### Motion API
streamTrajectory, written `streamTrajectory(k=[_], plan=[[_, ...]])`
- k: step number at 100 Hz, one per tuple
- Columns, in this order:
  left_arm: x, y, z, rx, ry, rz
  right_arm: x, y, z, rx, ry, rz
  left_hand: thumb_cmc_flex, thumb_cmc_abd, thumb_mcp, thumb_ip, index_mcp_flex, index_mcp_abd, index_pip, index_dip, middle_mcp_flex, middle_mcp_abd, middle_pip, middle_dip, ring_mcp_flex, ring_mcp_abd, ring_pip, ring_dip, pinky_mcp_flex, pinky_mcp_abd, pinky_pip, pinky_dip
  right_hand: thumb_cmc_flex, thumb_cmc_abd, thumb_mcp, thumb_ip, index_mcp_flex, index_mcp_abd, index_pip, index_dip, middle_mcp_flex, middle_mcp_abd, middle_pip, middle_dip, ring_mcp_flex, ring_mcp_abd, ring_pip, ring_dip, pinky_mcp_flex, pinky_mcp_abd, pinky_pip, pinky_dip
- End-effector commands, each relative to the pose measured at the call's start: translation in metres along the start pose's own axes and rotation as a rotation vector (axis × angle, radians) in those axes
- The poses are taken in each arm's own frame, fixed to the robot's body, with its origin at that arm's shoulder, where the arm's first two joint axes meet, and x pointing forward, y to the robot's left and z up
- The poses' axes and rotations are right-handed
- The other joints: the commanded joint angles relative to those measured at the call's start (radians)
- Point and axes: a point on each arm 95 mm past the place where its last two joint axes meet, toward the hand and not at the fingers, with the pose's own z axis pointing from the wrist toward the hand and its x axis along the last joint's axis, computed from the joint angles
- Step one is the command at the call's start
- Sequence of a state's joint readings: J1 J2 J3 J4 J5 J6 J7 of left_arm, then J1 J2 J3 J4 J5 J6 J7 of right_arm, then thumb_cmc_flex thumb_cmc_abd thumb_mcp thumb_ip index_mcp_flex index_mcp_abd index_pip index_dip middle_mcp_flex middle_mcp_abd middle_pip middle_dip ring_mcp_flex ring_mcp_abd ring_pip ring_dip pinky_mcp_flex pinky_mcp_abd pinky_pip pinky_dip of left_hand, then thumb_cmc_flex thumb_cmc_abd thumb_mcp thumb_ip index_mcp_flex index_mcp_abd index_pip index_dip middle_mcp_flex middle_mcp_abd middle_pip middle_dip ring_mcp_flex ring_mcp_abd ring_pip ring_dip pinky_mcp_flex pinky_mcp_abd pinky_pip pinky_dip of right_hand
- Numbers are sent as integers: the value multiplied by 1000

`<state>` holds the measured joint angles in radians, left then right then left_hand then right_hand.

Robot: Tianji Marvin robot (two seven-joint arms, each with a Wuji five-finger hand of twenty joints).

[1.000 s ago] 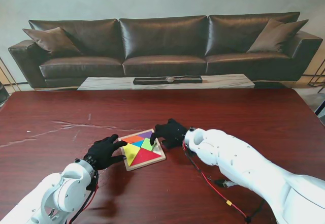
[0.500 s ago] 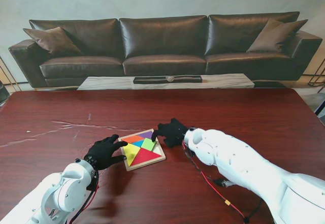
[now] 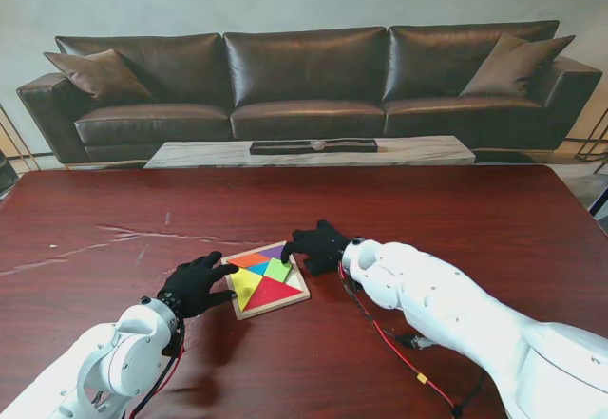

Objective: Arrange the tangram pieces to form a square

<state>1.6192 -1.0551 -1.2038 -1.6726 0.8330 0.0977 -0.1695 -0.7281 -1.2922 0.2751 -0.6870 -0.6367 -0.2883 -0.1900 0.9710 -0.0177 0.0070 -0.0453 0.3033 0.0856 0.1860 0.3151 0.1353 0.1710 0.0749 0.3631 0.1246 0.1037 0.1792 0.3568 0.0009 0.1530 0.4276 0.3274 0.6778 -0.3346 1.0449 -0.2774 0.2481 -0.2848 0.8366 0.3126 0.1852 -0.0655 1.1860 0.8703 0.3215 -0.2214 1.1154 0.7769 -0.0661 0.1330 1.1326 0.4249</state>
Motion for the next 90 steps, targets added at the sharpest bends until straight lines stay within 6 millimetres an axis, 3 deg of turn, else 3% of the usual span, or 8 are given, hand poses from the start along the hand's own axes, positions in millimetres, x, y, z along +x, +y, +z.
streamTrajectory(k=[1, 90], plan=[[2, 0, 0, -4, 7, -4, 1, -2, 1, -2, -8, -2, 37, 38, -12, 39, 17, -9, -5, 14, -20, -25, -21, 0, -24, -16, -21, -1, -15, 7, -10, 13, 29, -5, 17, -9, -40, 19, 7, -8, -46, 33, 36, 17, 31, -60, 8, 1, -11, 10, 18, 19], [1, 0, 0, -5, 3, -2, 10, -6, 3, 44, 34, -16, 37, 39, -12, 39, 17, -9, -5, 14, -20, -25, -21, 1, -24, -17, -21, -1, -15, 5, -9, 14, 23, -4, 16, -10, -32, 20, 12, -16, -45, 34, 33, 9, 32, -61, 6, -6, -12, 13, 20, 17]])
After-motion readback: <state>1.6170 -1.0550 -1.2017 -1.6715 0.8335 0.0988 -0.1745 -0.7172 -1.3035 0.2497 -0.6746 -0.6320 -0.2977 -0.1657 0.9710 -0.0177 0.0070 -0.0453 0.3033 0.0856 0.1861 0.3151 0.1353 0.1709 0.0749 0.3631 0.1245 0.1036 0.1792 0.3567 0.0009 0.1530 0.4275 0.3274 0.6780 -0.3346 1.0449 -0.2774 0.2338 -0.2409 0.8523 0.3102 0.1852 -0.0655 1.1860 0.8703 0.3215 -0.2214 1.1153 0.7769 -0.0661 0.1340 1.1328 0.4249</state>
